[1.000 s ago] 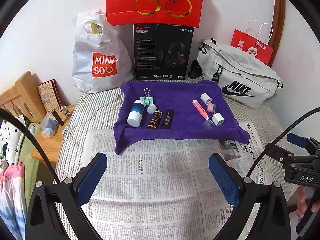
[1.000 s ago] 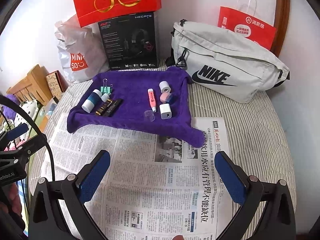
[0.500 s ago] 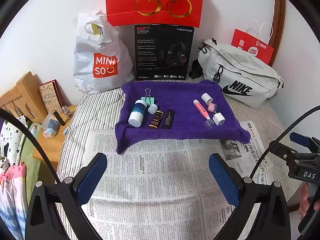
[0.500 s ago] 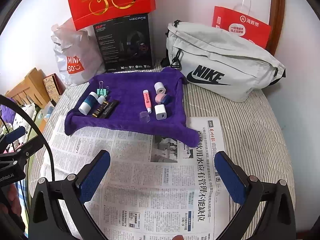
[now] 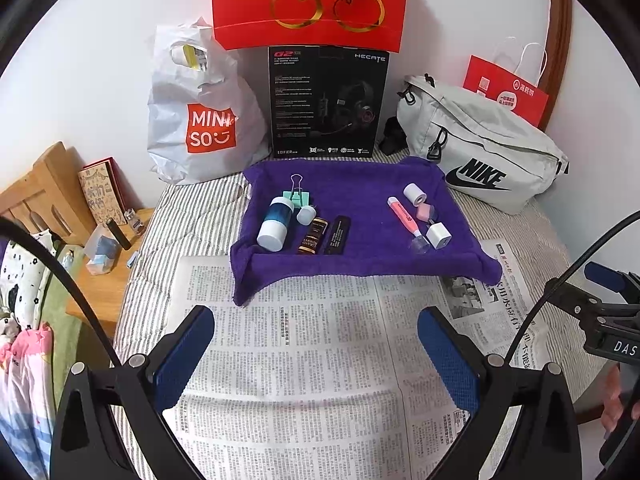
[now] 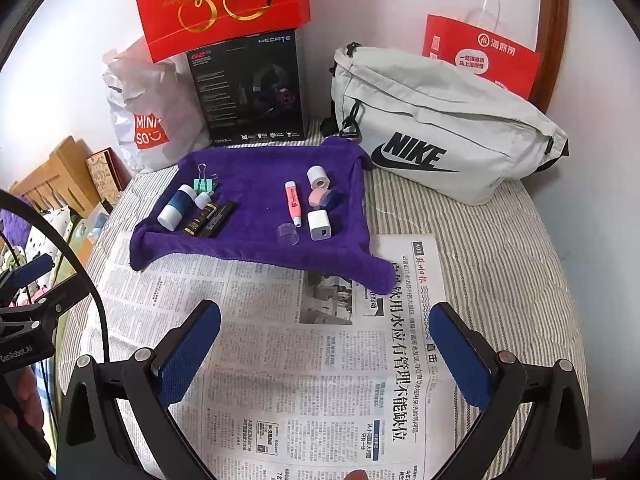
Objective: Organize rigid objects
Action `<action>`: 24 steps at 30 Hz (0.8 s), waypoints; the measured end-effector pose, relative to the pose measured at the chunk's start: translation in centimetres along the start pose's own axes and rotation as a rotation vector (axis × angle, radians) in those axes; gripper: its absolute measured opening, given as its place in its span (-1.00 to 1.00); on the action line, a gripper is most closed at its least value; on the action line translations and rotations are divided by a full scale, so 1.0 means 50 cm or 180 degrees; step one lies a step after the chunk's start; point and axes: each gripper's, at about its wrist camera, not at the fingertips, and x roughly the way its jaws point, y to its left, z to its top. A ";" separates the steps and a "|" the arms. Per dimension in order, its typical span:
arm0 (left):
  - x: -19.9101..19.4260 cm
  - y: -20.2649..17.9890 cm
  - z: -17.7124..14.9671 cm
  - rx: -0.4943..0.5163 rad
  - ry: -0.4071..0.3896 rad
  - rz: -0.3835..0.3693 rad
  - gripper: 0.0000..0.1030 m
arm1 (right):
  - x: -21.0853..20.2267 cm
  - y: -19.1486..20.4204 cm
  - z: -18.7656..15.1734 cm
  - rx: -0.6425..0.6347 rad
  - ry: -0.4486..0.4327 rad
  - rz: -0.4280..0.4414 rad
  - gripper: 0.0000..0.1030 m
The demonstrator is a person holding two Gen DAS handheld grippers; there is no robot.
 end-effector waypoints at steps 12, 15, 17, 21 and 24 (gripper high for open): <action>0.002 -0.009 -0.001 0.0060 0.0012 0.0002 0.99 | -0.006 -0.004 -0.002 0.0008 -0.0014 -0.0030 0.99; 0.002 -0.007 -0.001 0.0060 0.0008 0.0012 0.99 | -0.006 -0.004 -0.002 0.0008 -0.0013 -0.0028 0.99; 0.002 -0.006 0.000 0.0067 0.0010 0.0010 0.99 | -0.006 -0.004 -0.002 0.0008 -0.0012 -0.0026 0.99; 0.003 -0.006 0.000 0.0076 0.0015 0.0020 0.99 | -0.006 -0.003 -0.001 0.0010 -0.0014 -0.0029 0.99; 0.002 -0.006 0.000 0.0077 0.0012 0.0025 0.99 | -0.006 0.000 -0.001 0.0002 -0.0016 -0.0029 0.99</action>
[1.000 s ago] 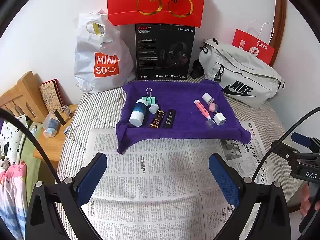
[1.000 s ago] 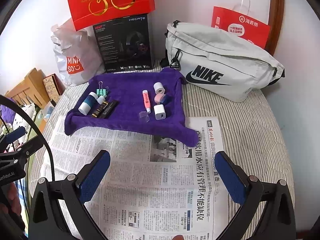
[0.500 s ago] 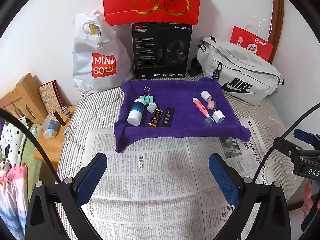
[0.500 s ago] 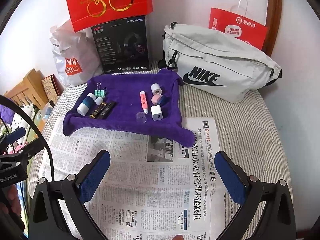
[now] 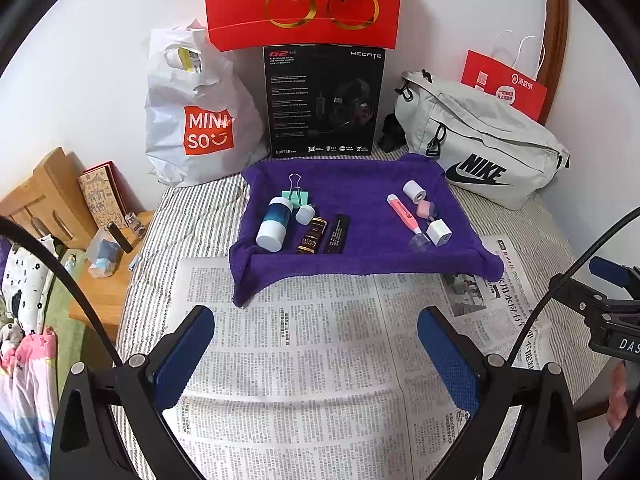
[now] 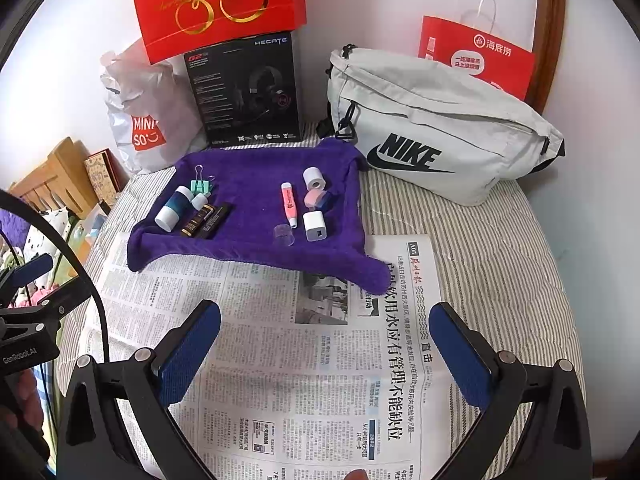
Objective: Organize rigid objects
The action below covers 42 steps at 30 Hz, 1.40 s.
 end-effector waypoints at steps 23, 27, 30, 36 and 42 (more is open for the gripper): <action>-0.003 0.001 0.002 0.0018 -0.0002 -0.0003 0.99 | -0.004 0.001 -0.002 -0.0001 -0.0008 -0.0005 0.99; -0.004 0.001 0.002 0.0017 -0.0003 0.0001 0.99 | -0.005 -0.002 -0.003 0.0005 -0.0010 -0.0014 0.99; -0.004 0.001 0.002 0.0026 0.0001 -0.0003 0.99 | -0.005 -0.002 -0.004 0.0002 -0.0011 -0.0016 0.99; -0.006 0.000 0.001 0.0041 0.0002 -0.0018 0.99 | -0.007 -0.003 -0.005 0.0005 -0.0018 -0.0011 0.99; -0.012 -0.003 0.001 0.0044 -0.0019 -0.0008 0.99 | -0.011 -0.002 -0.007 0.0004 -0.0022 -0.0006 0.99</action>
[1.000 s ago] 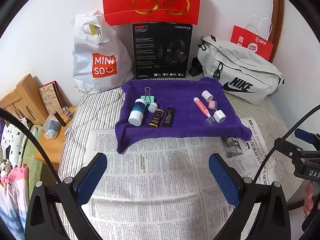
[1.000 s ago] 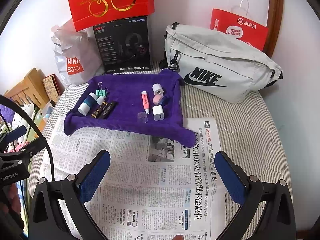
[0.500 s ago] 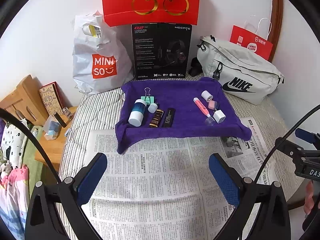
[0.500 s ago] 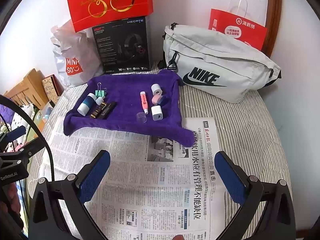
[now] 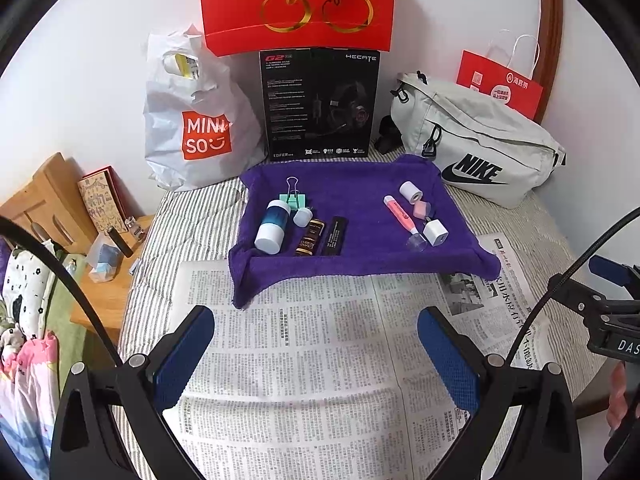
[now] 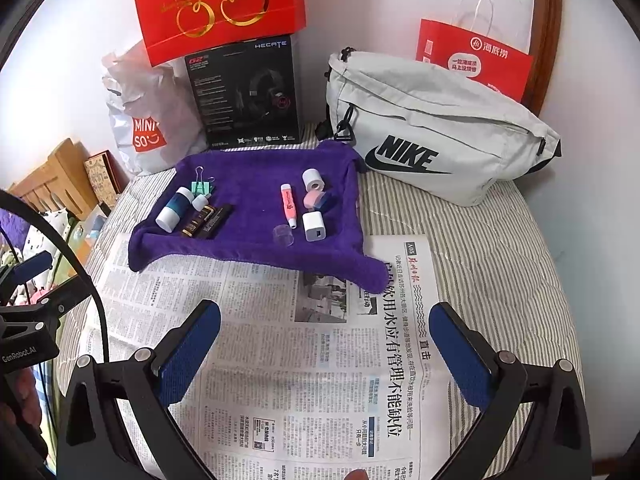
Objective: Organize rigid objects
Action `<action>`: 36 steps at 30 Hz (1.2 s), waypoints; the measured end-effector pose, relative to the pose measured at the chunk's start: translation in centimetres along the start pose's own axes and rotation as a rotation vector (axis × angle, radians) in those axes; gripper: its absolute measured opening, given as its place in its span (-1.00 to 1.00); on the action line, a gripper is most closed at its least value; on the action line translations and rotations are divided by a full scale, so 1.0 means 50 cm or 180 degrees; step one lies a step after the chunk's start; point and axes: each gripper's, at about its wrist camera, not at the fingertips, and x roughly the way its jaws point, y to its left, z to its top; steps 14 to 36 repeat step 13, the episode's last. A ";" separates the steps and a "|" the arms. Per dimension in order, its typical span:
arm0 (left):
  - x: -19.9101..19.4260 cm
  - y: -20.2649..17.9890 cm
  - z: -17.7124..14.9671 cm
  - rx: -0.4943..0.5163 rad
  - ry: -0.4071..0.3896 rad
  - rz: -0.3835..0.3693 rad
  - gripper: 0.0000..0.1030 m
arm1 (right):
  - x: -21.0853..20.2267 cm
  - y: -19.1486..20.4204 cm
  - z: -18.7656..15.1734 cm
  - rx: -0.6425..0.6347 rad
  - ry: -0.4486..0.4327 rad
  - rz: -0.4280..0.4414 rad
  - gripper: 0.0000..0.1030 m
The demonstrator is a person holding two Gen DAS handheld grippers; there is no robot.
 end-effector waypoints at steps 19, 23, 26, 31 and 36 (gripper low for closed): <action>0.002 0.005 -0.001 -0.0043 -0.0002 -0.0047 0.99 | -0.001 0.002 0.000 -0.0020 0.0004 -0.0020 0.99; 0.002 0.005 -0.001 -0.0043 -0.0002 -0.0047 0.99 | -0.001 0.002 0.000 -0.0020 0.0004 -0.0020 0.99; 0.002 0.005 -0.001 -0.0043 -0.0002 -0.0047 0.99 | -0.001 0.002 0.000 -0.0020 0.0004 -0.0020 0.99; 0.002 0.005 -0.001 -0.0043 -0.0002 -0.0047 0.99 | -0.001 0.002 0.000 -0.0020 0.0004 -0.0020 0.99; 0.002 0.005 -0.001 -0.0043 -0.0002 -0.0047 0.99 | -0.001 0.002 0.000 -0.0020 0.0004 -0.0020 0.99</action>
